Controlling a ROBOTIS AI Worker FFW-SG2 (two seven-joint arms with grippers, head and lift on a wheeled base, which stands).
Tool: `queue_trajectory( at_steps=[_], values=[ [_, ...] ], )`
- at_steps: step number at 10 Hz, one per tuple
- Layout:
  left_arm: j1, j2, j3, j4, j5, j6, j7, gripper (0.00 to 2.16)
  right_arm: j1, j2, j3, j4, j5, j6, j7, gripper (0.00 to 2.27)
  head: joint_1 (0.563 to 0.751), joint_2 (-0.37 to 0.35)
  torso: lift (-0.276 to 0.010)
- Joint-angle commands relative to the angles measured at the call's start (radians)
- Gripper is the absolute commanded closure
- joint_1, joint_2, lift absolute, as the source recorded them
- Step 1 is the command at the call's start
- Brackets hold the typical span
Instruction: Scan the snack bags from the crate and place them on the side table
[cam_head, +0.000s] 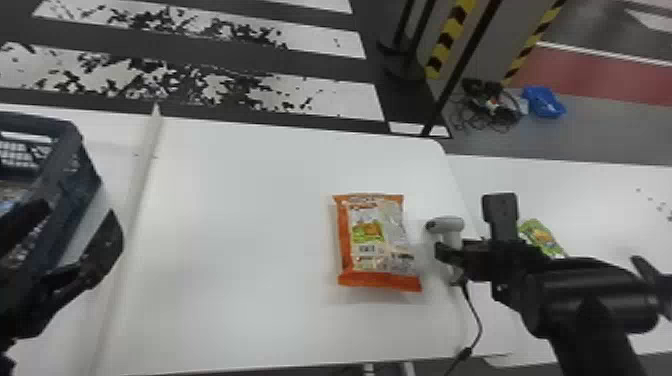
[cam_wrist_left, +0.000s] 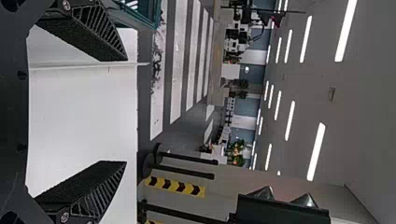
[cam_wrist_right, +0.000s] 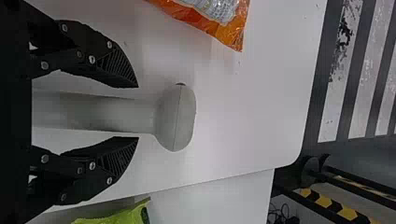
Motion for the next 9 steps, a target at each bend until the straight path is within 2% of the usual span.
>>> queue_trajectory(
  at_steps=[1,3,6,9],
  values=[
    [0.000,0.000,0.000,0.000,0.000,0.000,0.000,0.09,0.018,0.000,-0.025,-0.040,-0.027,0.003,-0.002,0.08,0.695,-0.239,-0.081],
    [-0.003,0.000,0.000,0.001,0.000,0.003,0.002,0.09,0.072,0.000,-0.092,-0.149,-0.123,0.039,0.012,0.08,0.695,-0.239,-0.081],
    [-0.008,-0.003,0.000,0.003,-0.002,0.003,0.003,0.09,0.121,0.003,-0.212,-0.257,-0.340,0.193,0.118,0.08,0.695,-0.211,-0.081],
    [-0.008,-0.003,0.000,0.011,-0.002,0.003,0.003,0.09,0.142,0.017,-0.234,-0.267,-0.432,0.251,0.196,0.08,0.695,-0.168,-0.081]
  ],
)
